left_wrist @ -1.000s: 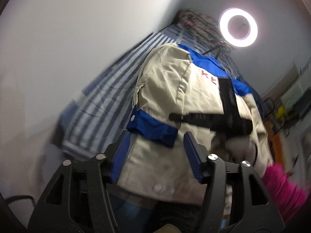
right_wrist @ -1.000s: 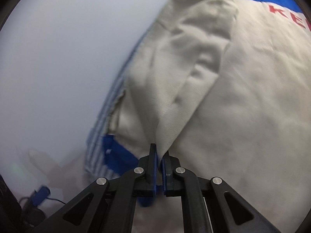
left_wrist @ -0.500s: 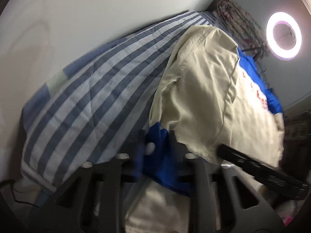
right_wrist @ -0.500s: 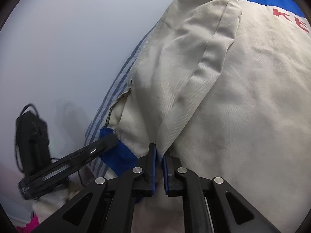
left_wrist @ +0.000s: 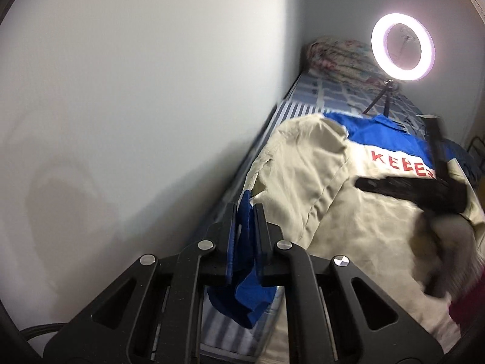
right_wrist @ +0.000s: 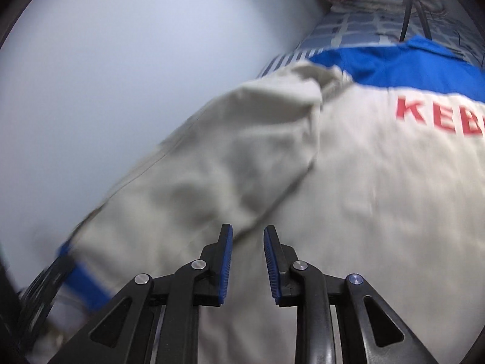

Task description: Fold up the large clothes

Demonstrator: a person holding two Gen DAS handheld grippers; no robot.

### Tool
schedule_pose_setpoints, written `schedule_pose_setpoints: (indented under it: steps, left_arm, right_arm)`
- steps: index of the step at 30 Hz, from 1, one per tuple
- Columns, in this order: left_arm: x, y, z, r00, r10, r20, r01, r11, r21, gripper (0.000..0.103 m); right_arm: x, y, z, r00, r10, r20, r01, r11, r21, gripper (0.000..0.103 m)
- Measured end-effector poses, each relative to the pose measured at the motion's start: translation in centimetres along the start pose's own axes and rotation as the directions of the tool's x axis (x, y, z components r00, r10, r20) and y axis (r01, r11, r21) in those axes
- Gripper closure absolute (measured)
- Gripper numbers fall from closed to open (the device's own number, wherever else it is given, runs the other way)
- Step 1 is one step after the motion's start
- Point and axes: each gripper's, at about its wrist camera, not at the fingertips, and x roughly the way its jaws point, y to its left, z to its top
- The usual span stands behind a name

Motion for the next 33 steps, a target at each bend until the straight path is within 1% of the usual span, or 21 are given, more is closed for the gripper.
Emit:
schedule_pose_setpoints:
  steps: [1, 3, 6, 7, 8, 9, 11, 13, 14, 15, 16, 18, 19, 22, 23, 24, 27, 29, 30, 31, 33]
  left_arm:
    - [-0.4, -0.2, 0.4, 1.0, -0.005, 0.013, 0.005, 1.0, 0.006, 0.095]
    - [-1.1, -0.2, 0.8, 0.999, -0.023, 0.034, 0.024, 1.0, -0.007, 0.095]
    - [-1.6, -0.7, 1.2, 0.997, -0.052, 0.055, 0.052, 0.999, 0.002, 0.095]
    - [-1.7, -1.0, 1.1, 0.997, -0.056, 0.058, 0.056, 0.998, 0.017, 0.095]
    - [-1.6, -1.2, 1.1, 0.997, -0.061, 0.057, 0.059, 0.998, 0.028, 0.095]
    - [-1.5, -1.5, 1.0, 0.996, -0.068, 0.051, 0.066, 0.997, 0.041, 0.095]
    - [-1.5, -1.8, 0.8, 0.996, -0.072, 0.046, 0.069, 0.996, 0.058, 0.095]
    - [-1.8, -2.1, 0.6, 0.996, -0.078, 0.052, 0.074, 0.994, 0.075, 0.095]
    - [-2.1, -2.5, 0.5, 0.995, -0.08, 0.061, 0.074, 0.993, 0.094, 0.095]
    - [-2.2, -2.8, 0.4, 0.994, -0.082, 0.066, 0.075, 0.992, 0.106, 0.095]
    - [-2.5, -3.3, 0.1, 0.994, -0.084, 0.072, 0.074, 0.988, 0.132, 0.095]
    - [-3.4, -3.8, -0.8, 0.993, -0.091, 0.075, 0.077, 0.983, 0.167, 0.095]
    - [-3.4, -4.4, -1.2, 0.993, -0.098, 0.071, 0.083, 0.979, 0.185, 0.095]
    - [-3.5, -5.6, -2.2, 0.991, -0.116, 0.061, 0.1, 0.97, 0.224, 0.095]
    - [-3.5, -6.0, -2.5, 0.991, -0.123, 0.058, 0.106, 0.967, 0.232, 0.095]
    - [-3.5, -6.4, -2.8, 0.99, -0.128, 0.052, 0.112, 0.965, 0.238, 0.095]
    - [-3.5, -7.3, -3.6, 0.989, -0.146, 0.038, 0.131, 0.955, 0.266, 0.095]
    - [-3.4, -7.7, -4.1, 0.987, -0.157, 0.027, 0.143, 0.949, 0.282, 0.095]
    - [-3.3, -7.9, -4.1, 0.987, -0.159, 0.022, 0.146, 0.946, 0.289, 0.095]
    - [-3.2, -7.8, -4.2, 0.987, -0.16, 0.017, 0.148, 0.944, 0.294, 0.095]
    - [-3.2, -7.7, -4.6, 0.987, -0.161, 0.012, 0.15, 0.942, 0.299, 0.095]
  right_arm:
    - [0.8, -0.1, 1.2, 1.0, -0.006, 0.02, 0.006, 1.0, 0.015, 0.08]
    - [2.8, -0.3, 2.6, 0.999, -0.015, 0.029, 0.014, 0.999, 0.04, 0.08]
    - [6.5, -0.5, 4.2, 1.0, -0.004, 0.011, 0.003, 0.993, 0.115, 0.08]
    - [8.2, -0.8, 4.2, 1.0, 0.02, -0.004, -0.019, 0.99, 0.14, 0.08]
    - [9.0, -0.7, 4.1, 0.999, 0.033, -0.022, -0.03, 0.988, 0.15, 0.08]
    - [10.4, -0.6, 4.0, 0.997, 0.048, -0.063, -0.038, 0.988, 0.152, 0.08]
    - [11.7, -0.4, 3.7, 0.993, 0.04, -0.115, -0.023, 0.989, 0.144, 0.08]
    - [10.7, -0.5, 3.7, 0.992, 0.051, -0.119, -0.036, 0.991, 0.127, 0.08]
    - [9.5, -0.7, 3.9, 0.992, 0.067, -0.109, -0.053, 0.991, 0.122, 0.073]
    - [8.3, -0.9, 3.9, 0.993, 0.07, -0.096, -0.059, 0.991, 0.118, 0.063]
    - [6.5, -1.3, 4.3, 0.996, 0.066, -0.067, -0.058, 0.992, 0.114, 0.062]
    - [3.9, -1.9, 5.5, 0.997, 0.074, -0.025, -0.071, 0.991, 0.114, 0.061]
    - [2.4, -2.1, 6.7, 0.997, 0.081, 0.001, -0.081, 0.989, 0.124, 0.06]
    - [0.4, -1.7, 9.5, 0.995, 0.093, 0.041, -0.098, 0.986, 0.132, 0.051]
    - [0.2, -1.1, 10.5, 0.996, 0.083, 0.038, -0.087, 0.99, 0.114, 0.043]
    - [0.4, 0.1, 11.8, 0.998, 0.06, 0.018, -0.061, 0.995, 0.076, 0.041]
    - [2.6, 3.4, 13.9, 0.999, -0.029, -0.033, 0.029, 0.999, -0.018, 0.042]
    - [4.3, 4.7, 14.8, 0.995, -0.06, -0.074, 0.056, 0.996, -0.063, 0.043]
    - [5.6, 5.9, 14.9, 0.991, -0.09, -0.097, 0.08, 0.991, -0.105, 0.043]
    - [7.3, 6.3, 15.5, 0.987, -0.12, -0.109, 0.105, 0.985, -0.141, 0.044]
    - [9.0, 8.1, 15.3, 0.97, -0.205, -0.129, 0.174, 0.961, -0.214, 0.044]
